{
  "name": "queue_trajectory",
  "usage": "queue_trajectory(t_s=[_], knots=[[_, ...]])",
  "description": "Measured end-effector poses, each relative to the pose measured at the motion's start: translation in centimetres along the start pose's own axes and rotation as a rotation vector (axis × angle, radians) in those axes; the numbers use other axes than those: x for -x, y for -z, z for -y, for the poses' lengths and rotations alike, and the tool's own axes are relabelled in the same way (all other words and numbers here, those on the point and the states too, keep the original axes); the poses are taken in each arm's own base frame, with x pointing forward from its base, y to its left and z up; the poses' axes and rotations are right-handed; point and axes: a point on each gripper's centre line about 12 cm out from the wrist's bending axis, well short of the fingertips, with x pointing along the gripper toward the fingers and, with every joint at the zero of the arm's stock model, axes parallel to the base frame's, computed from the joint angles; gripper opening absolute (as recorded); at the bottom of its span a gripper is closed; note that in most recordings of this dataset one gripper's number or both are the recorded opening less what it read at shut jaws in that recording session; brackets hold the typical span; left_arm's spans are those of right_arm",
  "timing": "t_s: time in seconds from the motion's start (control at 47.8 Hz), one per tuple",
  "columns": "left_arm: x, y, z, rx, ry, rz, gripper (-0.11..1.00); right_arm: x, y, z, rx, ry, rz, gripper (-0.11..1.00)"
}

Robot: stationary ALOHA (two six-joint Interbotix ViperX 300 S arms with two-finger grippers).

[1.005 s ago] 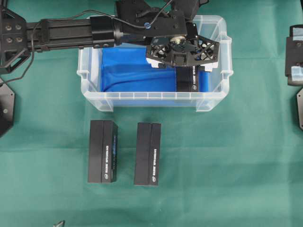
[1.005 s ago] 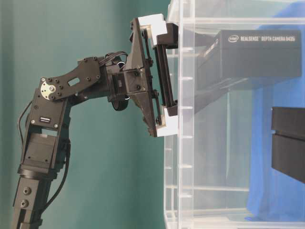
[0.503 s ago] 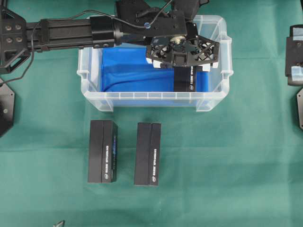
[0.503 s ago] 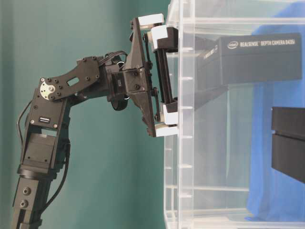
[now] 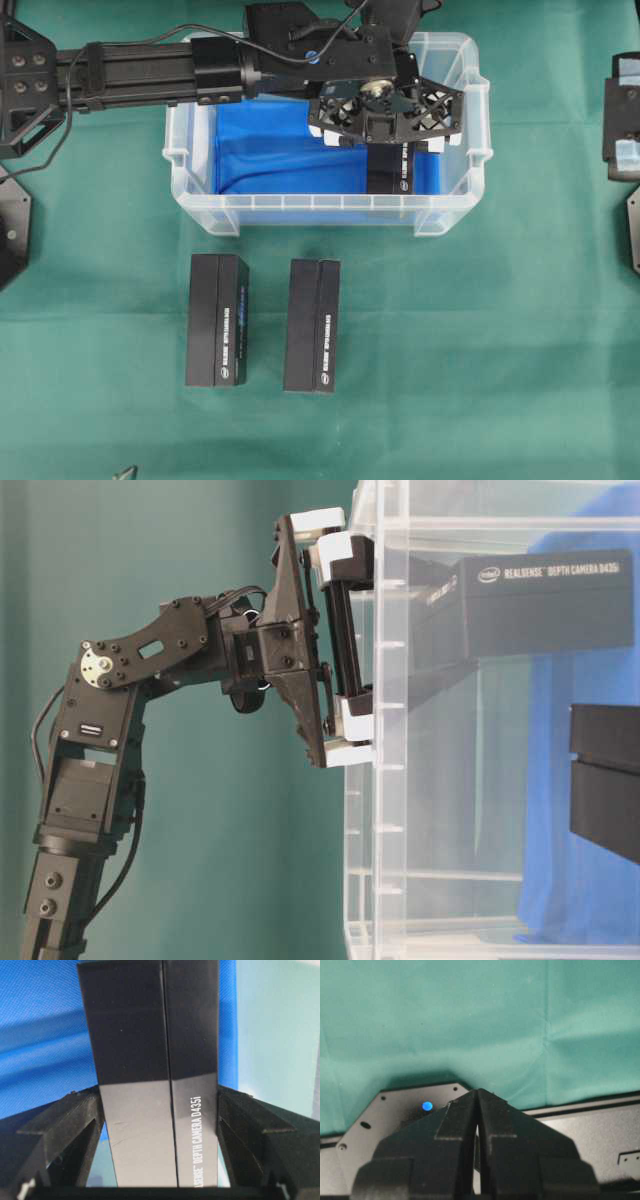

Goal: Take the box out of the case with the left arm.
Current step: 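Lower the left gripper around the right box and close on it, then lift the right box straight up out of the case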

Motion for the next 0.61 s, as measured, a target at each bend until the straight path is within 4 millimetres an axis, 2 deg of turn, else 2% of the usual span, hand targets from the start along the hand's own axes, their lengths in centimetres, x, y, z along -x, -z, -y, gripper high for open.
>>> queue_trajectory(t_s=[0.209, 0.419, 0.607], knots=[[1.7, -0.1, 0.1, 0.008, -0.03, -0.007, 0.64, 0.0, 0.0, 0.0, 0.0, 0.0, 0.0, 0.0], [5.9, -0.6, 1.0, 0.008, 0.001, 0.003, 0.64, 0.0, 0.0, 0.0, 0.0, 0.0, 0.002, 0.0], [8.7, -0.8, 1.5, 0.007, 0.014, 0.007, 0.64, 0.0, 0.0, 0.0, 0.0, 0.0, 0.002, 0.0]])
